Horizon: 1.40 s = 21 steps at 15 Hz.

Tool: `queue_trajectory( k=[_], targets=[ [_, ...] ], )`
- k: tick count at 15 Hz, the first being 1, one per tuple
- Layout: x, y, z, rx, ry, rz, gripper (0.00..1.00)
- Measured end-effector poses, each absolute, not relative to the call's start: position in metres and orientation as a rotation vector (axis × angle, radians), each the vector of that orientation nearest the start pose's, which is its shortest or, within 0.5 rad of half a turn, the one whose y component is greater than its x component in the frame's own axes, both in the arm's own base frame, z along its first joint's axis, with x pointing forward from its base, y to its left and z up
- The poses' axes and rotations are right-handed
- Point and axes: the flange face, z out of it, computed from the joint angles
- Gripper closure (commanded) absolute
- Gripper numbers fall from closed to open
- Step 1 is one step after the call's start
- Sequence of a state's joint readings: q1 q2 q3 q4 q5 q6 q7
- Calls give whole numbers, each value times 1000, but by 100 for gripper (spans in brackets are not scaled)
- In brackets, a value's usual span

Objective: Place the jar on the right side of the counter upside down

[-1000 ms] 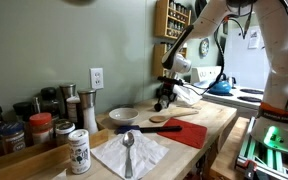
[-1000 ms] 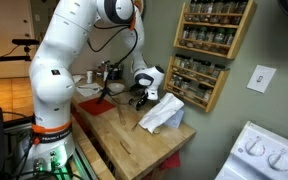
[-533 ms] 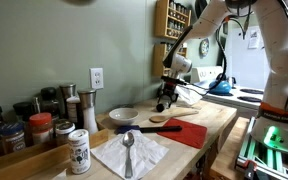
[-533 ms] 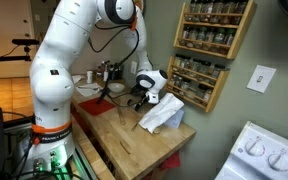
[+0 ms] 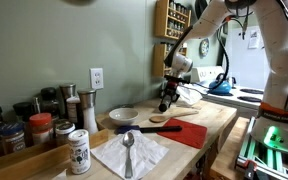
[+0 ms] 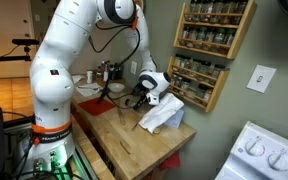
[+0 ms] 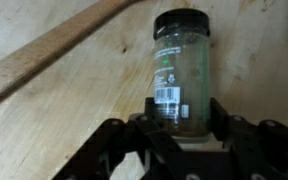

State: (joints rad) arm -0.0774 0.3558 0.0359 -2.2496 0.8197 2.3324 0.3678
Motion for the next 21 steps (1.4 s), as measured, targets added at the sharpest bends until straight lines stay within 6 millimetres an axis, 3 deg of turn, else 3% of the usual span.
queue_trajectory(
  k=[5, 10, 15, 21],
  targets=[
    [518, 5, 231, -2282, 1360, 440, 72],
    [511, 30, 278, -2315, 1620, 320, 72],
    [502, 43, 287, -2357, 1869, 121, 72],
    [504, 38, 292, -2403, 2136, -193, 72]
  ],
)
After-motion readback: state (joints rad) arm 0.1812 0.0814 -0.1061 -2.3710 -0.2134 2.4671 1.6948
